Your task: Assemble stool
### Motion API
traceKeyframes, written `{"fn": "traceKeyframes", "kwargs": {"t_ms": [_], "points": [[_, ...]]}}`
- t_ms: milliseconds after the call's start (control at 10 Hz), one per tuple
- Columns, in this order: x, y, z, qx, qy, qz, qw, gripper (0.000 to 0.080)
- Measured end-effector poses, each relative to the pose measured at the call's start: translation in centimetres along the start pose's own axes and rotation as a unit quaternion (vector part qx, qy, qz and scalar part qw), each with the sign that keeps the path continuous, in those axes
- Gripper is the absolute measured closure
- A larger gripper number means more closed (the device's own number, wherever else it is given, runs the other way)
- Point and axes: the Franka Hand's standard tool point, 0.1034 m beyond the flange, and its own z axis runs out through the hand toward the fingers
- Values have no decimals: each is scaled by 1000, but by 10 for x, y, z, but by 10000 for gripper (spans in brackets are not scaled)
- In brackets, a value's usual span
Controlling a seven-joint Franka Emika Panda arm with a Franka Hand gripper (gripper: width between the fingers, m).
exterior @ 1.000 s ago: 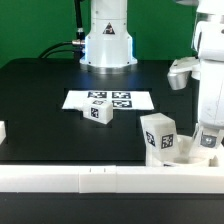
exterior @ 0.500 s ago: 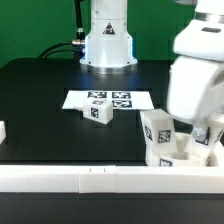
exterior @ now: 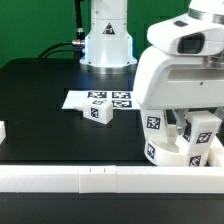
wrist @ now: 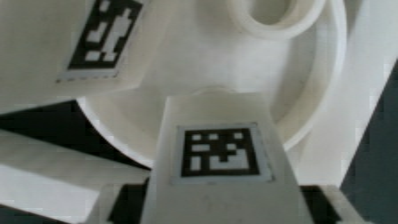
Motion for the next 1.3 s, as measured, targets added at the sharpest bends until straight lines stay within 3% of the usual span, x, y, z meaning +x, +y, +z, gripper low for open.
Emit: {"fn": "traceKeyframes", "kwargs": {"t_ms": [300,600,700,800,900,1200,1300], "points": [[12,13,-1,-6,-4,176,984,466],[13,31,2,-7,12,383,924,466],[12,36,4,6,13,424,905,466],[8,40,7,10,11,465,885,466],[9,39,6,-1,17,461,887,466],[5,44,7,-2,10,546,838,466],[0,49,9,1,4,606,796,466]]}}
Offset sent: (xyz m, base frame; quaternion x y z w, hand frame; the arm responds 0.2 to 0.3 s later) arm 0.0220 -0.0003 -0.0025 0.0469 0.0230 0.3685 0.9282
